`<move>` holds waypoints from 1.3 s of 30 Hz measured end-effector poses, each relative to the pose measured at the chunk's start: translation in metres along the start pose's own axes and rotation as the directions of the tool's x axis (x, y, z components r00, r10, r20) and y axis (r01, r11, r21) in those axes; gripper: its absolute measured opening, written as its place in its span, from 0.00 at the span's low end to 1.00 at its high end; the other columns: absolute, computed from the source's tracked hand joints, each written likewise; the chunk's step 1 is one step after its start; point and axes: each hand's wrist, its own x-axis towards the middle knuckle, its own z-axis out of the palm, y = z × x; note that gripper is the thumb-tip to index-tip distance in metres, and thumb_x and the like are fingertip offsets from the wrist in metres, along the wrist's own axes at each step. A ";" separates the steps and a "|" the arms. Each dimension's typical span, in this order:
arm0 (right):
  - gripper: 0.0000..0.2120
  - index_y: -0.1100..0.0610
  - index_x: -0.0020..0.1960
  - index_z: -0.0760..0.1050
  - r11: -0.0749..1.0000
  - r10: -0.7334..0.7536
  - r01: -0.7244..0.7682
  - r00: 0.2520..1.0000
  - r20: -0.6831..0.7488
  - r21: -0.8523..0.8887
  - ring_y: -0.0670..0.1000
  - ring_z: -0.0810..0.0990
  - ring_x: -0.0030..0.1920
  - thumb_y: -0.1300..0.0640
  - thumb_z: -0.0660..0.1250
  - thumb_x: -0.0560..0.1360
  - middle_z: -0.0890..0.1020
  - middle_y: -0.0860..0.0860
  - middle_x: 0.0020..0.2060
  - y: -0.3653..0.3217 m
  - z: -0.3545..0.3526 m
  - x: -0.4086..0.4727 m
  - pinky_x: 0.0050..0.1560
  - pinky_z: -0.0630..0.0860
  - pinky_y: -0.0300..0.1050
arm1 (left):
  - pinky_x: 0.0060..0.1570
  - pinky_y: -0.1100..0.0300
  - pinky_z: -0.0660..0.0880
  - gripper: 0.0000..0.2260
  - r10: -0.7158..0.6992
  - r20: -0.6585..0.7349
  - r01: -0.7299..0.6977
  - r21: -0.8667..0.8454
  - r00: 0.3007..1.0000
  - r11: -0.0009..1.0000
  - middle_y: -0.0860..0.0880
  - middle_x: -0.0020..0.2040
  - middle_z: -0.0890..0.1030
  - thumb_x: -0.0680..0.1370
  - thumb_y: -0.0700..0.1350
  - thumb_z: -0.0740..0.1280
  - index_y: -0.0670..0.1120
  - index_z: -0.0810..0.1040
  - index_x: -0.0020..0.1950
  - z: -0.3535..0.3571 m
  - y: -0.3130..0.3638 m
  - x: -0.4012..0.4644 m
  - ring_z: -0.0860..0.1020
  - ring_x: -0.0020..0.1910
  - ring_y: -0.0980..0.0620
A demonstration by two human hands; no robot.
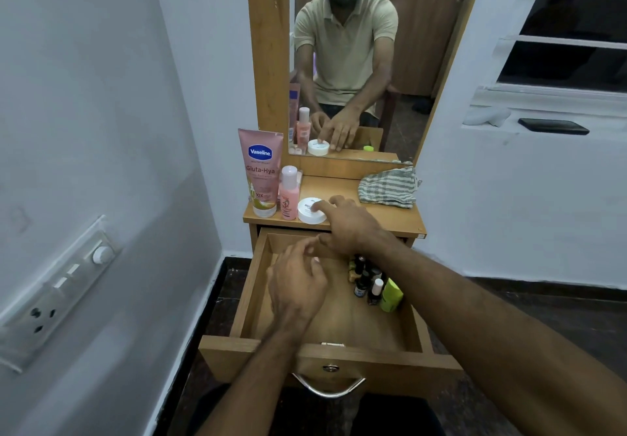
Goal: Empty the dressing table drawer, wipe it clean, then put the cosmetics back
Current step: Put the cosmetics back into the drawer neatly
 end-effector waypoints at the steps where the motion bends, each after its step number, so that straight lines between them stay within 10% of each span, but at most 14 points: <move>1: 0.29 0.46 0.73 0.66 1.000 0.007 -0.006 0.999 -0.038 0.027 0.56 0.70 0.68 0.43 0.71 0.75 0.70 0.54 0.71 0.002 0.003 0.000 0.65 0.71 0.54 | 0.61 0.58 0.61 0.16 -0.005 -0.003 0.005 -0.007 1.000 1.000 0.58 0.59 0.80 0.78 0.45 0.68 0.54 0.77 0.65 -0.002 -0.002 0.001 0.77 0.59 0.55; 6: 0.18 0.47 0.57 0.72 0.998 0.012 -0.001 0.987 -0.161 0.070 0.51 0.72 0.55 0.42 0.73 0.72 0.79 0.49 0.56 0.012 0.009 -0.010 0.49 0.69 0.47 | 0.68 0.46 0.71 0.19 -0.025 0.077 0.024 0.010 0.997 1.000 0.55 0.64 0.79 0.79 0.46 0.69 0.53 0.75 0.70 -0.014 -0.007 0.005 0.77 0.63 0.54; 20: 0.21 0.49 0.58 0.73 0.926 -0.205 0.225 0.974 0.096 -0.303 0.53 0.70 0.59 0.38 0.69 0.72 0.82 0.48 0.55 0.009 0.055 -0.057 0.57 0.64 0.52 | 0.57 0.54 0.79 0.15 -0.107 0.628 -0.046 0.224 0.771 0.974 0.49 0.57 0.84 0.78 0.44 0.71 0.48 0.80 0.64 -0.011 -0.014 0.018 0.81 0.55 0.49; 26: 0.20 0.51 0.59 0.75 0.861 -0.184 0.231 0.972 0.146 -0.453 0.54 0.69 0.60 0.40 0.69 0.73 0.82 0.51 0.53 0.005 0.077 -0.058 0.58 0.62 0.54 | 0.48 0.58 0.75 0.13 -0.162 0.662 -0.069 0.309 0.732 0.948 0.49 0.53 0.82 0.79 0.43 0.69 0.47 0.80 0.63 0.002 -0.014 0.015 0.79 0.48 0.50; 39: 0.12 0.51 0.53 0.82 0.930 -0.135 0.177 0.980 0.149 -0.321 0.53 0.71 0.59 0.45 0.68 0.75 0.83 0.49 0.51 0.000 0.049 -0.046 0.57 0.62 0.52 | 0.62 0.49 0.76 0.17 -0.160 0.686 -0.119 0.341 0.710 0.933 0.46 0.61 0.81 0.78 0.40 0.67 0.47 0.77 0.68 0.000 -0.020 0.018 0.79 0.58 0.45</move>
